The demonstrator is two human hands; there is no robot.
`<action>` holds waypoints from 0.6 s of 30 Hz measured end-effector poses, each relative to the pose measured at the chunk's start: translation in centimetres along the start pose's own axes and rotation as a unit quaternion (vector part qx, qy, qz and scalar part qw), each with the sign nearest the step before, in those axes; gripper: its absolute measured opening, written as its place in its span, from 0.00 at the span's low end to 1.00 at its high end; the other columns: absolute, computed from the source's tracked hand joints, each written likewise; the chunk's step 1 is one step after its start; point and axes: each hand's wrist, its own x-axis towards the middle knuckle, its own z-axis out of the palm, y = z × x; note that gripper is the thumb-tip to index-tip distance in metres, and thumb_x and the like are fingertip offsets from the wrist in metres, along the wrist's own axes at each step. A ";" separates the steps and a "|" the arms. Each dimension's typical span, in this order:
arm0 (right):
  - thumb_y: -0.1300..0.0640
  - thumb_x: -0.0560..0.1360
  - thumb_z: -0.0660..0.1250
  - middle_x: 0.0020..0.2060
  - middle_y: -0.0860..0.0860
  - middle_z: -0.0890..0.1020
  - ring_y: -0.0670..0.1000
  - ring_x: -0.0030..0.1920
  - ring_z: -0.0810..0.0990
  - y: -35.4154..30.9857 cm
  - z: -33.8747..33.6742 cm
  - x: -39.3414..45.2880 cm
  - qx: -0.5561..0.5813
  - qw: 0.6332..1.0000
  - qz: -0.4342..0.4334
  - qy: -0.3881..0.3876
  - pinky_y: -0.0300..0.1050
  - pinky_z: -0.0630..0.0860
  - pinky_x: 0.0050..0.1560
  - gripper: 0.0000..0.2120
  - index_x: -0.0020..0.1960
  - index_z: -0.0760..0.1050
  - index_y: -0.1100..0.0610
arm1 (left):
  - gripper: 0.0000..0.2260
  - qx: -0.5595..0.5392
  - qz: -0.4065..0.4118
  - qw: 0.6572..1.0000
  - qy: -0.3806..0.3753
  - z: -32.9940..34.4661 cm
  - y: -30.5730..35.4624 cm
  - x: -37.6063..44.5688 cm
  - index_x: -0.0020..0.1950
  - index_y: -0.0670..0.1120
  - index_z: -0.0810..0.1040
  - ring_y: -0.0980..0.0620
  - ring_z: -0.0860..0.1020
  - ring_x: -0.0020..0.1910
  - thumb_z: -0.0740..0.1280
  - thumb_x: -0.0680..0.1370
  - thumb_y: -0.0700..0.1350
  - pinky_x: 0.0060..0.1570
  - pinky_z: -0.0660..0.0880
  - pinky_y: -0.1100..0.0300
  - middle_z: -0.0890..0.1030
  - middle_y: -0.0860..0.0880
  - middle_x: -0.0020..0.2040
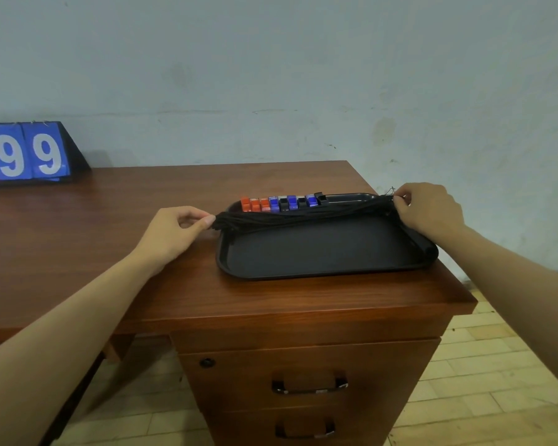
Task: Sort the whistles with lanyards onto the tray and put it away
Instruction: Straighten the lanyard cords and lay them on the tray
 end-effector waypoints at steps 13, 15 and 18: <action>0.47 0.80 0.62 0.48 0.53 0.82 0.60 0.47 0.80 0.2 -0.2 -0.6 0.013 1.000 -0.013 -0.001 0.51 0.77 0.45 0.12 0.56 0.82 0.48 | 0.15 0.007 -0.004 1.000 0.004 -0.3 -0.3 -0.1 0.55 0.54 0.82 0.55 0.81 0.51 0.71 0.75 0.62 0.56 0.77 0.52 0.83 0.55 0.49; 0.45 0.79 0.62 0.51 0.54 0.82 0.59 0.49 0.81 0.4 -0.6 -0.8 0.012 1.000 -0.011 -0.004 0.52 0.78 0.47 0.13 0.58 0.81 0.48 | 0.17 0.013 -0.006 1.000 -0.008 -0.4 -0.2 -0.2 0.57 0.53 0.81 0.54 0.80 0.51 0.71 0.75 0.61 0.53 0.76 0.55 0.83 0.54 0.49; 0.44 0.79 0.63 0.50 0.53 0.81 0.58 0.48 0.81 1.0 -1.1 -1.2 0.013 1.000 -0.007 -0.006 0.53 0.79 0.48 0.13 0.58 0.80 0.48 | 0.17 0.018 -0.008 1.000 -0.014 -0.8 0.0 -0.6 0.57 0.53 0.80 0.56 0.80 0.50 0.71 0.75 0.61 0.51 0.74 0.57 0.83 0.54 0.49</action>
